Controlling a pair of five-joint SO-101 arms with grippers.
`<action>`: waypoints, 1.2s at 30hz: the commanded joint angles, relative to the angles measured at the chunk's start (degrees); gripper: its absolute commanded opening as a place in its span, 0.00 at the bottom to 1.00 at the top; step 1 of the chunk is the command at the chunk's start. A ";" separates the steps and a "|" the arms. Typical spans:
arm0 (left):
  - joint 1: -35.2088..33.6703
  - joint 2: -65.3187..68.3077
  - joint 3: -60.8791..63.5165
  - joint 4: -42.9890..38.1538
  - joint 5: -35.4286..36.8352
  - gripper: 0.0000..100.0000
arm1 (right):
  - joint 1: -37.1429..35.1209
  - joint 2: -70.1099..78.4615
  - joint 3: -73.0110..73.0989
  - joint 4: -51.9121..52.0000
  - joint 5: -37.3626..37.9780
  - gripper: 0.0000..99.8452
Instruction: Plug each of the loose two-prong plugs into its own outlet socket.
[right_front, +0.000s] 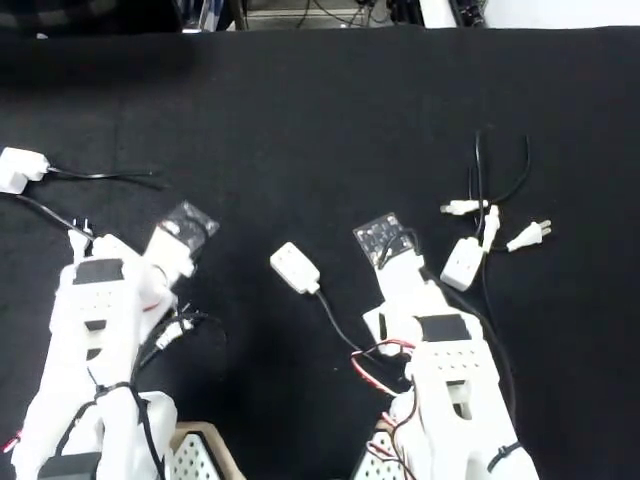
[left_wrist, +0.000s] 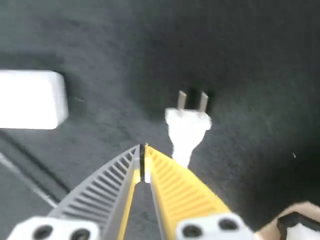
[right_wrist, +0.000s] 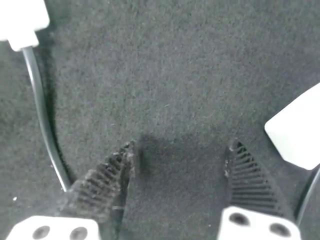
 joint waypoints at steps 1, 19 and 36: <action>-2.77 -0.18 -6.73 -0.09 1.58 0.03 | -0.62 -0.75 -0.13 -0.88 -1.85 0.28; 0.22 -0.26 2.51 1.85 -2.81 0.20 | -0.62 -0.75 -0.13 -0.79 -2.02 0.28; 0.40 -0.18 6.99 -5.98 -7.47 0.02 | -0.62 -0.75 -0.13 -0.79 -2.11 0.28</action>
